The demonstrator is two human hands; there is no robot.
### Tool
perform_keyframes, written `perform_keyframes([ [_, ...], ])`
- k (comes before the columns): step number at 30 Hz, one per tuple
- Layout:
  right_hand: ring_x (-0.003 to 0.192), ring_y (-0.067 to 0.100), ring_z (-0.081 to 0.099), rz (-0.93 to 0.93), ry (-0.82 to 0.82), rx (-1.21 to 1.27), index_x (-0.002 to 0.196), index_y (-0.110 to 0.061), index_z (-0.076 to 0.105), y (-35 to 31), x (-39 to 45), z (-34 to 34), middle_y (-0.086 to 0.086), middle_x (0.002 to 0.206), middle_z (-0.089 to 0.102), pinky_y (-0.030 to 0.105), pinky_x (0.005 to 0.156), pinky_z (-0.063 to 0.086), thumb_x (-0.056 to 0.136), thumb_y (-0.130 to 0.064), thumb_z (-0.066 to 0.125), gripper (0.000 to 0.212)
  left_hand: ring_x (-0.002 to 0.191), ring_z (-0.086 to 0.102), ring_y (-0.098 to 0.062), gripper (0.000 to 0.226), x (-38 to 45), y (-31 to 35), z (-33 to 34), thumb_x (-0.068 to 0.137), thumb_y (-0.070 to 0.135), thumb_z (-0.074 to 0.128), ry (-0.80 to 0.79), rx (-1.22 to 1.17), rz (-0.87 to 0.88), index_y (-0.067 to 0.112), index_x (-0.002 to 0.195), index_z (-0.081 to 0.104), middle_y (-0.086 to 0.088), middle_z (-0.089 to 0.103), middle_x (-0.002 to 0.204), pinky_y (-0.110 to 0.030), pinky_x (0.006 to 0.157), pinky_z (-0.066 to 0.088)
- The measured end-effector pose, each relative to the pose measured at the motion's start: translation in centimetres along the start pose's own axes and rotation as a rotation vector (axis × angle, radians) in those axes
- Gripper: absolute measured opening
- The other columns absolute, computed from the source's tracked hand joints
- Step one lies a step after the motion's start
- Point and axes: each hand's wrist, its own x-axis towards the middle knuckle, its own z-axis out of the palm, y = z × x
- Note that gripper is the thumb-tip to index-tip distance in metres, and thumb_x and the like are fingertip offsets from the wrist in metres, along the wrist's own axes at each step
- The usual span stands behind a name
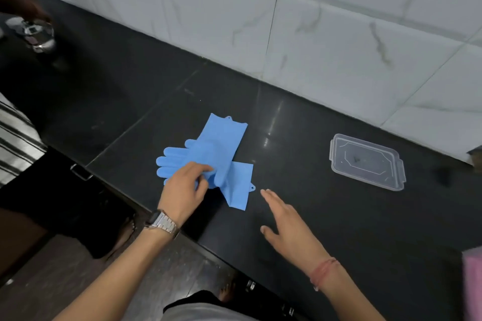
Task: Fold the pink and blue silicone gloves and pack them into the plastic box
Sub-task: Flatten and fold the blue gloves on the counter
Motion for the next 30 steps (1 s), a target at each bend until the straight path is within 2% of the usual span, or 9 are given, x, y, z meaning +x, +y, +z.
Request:
perform_keyframes([
  [6,0.133,0.011,0.035,-0.055,0.094,0.111,0.154,-0.034,-0.002,-1.4,3.0,0.2,-0.014,0.157,0.021,0.018,0.100,0.032,0.084,-0.016,0.070,0.102,0.063,0.052,-0.007,0.033,2.7,4.0,-5.2,0.087,-0.002,0.048,0.017,-0.374,-0.005,0.024,0.089,0.069,0.006,0.060,0.077,-0.010,0.059,0.043],
  [9,0.138,0.010,0.027,-0.104,0.157,0.165,0.155,-0.032,0.001,-2.1,4.5,0.5,-0.014,0.158,0.019,0.026,0.110,0.028,0.080,-0.026,0.075,0.105,0.068,0.057,-0.019,0.035,3.4,6.2,-7.4,0.090,-0.001,0.041,-0.110,-0.546,0.005,0.022,0.086,0.067,0.006,0.065,0.081,-0.034,0.064,0.056],
  [13,0.134,0.008,0.037,-0.149,0.235,0.231,0.146,-0.034,0.025,-3.1,5.5,-0.5,-0.014,0.149,0.035,0.035,0.111,0.032,0.079,-0.041,0.071,0.082,0.068,0.057,-0.005,0.036,4.2,8.7,-9.4,0.085,0.001,0.034,-0.342,-0.882,0.050,0.017,0.078,0.066,0.009,0.064,0.076,-0.021,0.060,0.050],
  [16,0.103,-0.003,0.057,-0.108,0.129,0.565,0.117,-0.034,0.058,-3.4,4.7,-2.0,-0.026,0.111,0.061,0.030,0.090,0.047,0.073,-0.039,0.074,0.047,0.064,0.053,-0.012,0.031,4.7,9.9,-9.0,0.083,0.003,0.037,-0.499,-1.148,0.002,0.013,0.075,0.065,-0.004,0.057,0.077,-0.021,0.053,0.048],
  [19,0.090,0.003,0.069,-0.067,0.026,0.733,0.100,-0.038,0.068,-2.4,2.6,-3.1,-0.013,0.096,0.073,0.025,0.075,0.055,0.074,-0.039,0.075,0.027,0.058,0.053,-0.010,0.016,5.7,10.3,-7.7,0.083,0.014,0.051,-0.573,-1.449,-0.184,0.014,0.087,0.067,-0.006,0.053,0.082,-0.020,0.051,0.050],
  [22,0.098,0.008,0.069,-0.026,0.085,0.855,0.109,-0.038,0.065,-0.5,0.6,-3.7,-0.009,0.106,0.073,0.026,0.080,0.056,0.084,-0.026,0.070,0.028,0.068,0.061,-0.011,0.019,6.5,10.2,-3.9,0.094,0.022,0.047,-0.513,-1.458,-0.525,0.020,0.101,0.065,0.002,0.062,0.087,-0.025,0.063,0.052],
  [24,0.109,0.022,0.067,0.046,0.108,1.036,0.125,-0.022,0.061,1.8,-0.6,-3.8,0.003,0.120,0.070,0.033,0.088,0.056,0.092,-0.012,0.065,0.035,0.068,0.060,-0.014,0.020,6.5,10.2,-0.6,0.097,0.022,0.044,-0.496,-1.346,-0.792,0.017,0.088,0.061,0.000,0.062,0.080,-0.030,0.060,0.050],
  [26,0.109,0.031,0.067,0.206,0.117,1.214,0.127,-0.012,0.060,4.5,-1.8,-3.5,0.012,0.122,0.068,0.036,0.084,0.057,0.093,-0.004,0.060,0.035,0.068,0.059,-0.016,0.020,5.8,10.2,2.8,0.092,0.025,0.051,-0.631,-1.435,-0.932,0.016,0.081,0.064,-0.001,0.064,0.074,-0.030,0.060,0.050],
  [30,0.104,0.024,0.070,0.464,0.163,1.183,0.126,-0.013,0.061,10.1,-4.8,-1.9,0.006,0.114,0.073,0.030,0.079,0.058,0.096,-0.005,0.054,0.032,0.106,0.061,-0.019,0.026,2.5,9.1,8.6,0.096,0.032,0.050,-0.766,-1.307,-1.055,0.018,0.115,0.061,-0.002,0.066,0.120,-0.035,0.090,0.047],
])
